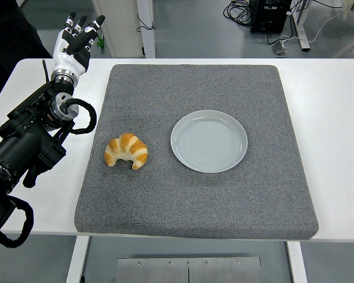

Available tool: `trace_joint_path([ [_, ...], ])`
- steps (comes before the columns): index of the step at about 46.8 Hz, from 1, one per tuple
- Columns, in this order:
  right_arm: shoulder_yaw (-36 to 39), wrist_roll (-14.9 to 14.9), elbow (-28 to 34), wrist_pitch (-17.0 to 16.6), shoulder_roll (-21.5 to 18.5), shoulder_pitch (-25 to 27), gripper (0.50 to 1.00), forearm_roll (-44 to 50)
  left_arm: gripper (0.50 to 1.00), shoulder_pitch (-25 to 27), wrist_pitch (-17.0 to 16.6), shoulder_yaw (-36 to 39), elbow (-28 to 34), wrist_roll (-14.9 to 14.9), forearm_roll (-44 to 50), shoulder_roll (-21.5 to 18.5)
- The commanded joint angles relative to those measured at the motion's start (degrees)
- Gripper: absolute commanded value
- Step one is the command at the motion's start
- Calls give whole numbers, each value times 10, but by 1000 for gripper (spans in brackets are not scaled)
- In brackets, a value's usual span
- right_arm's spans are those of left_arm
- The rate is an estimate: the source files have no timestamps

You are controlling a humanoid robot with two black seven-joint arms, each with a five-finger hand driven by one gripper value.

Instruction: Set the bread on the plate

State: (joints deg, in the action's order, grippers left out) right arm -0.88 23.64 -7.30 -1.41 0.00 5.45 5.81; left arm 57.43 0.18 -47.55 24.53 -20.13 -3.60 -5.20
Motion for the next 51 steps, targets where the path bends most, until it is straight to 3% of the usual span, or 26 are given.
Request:
trace_joint_path([
  [1,0,0,0,0,0,0,1000,0,971,0,0,1,0,0,0,-1],
  [51,0,0,0,0,0,0,1000,0,971,4,-1,7,1,-2,-9,-15],
])
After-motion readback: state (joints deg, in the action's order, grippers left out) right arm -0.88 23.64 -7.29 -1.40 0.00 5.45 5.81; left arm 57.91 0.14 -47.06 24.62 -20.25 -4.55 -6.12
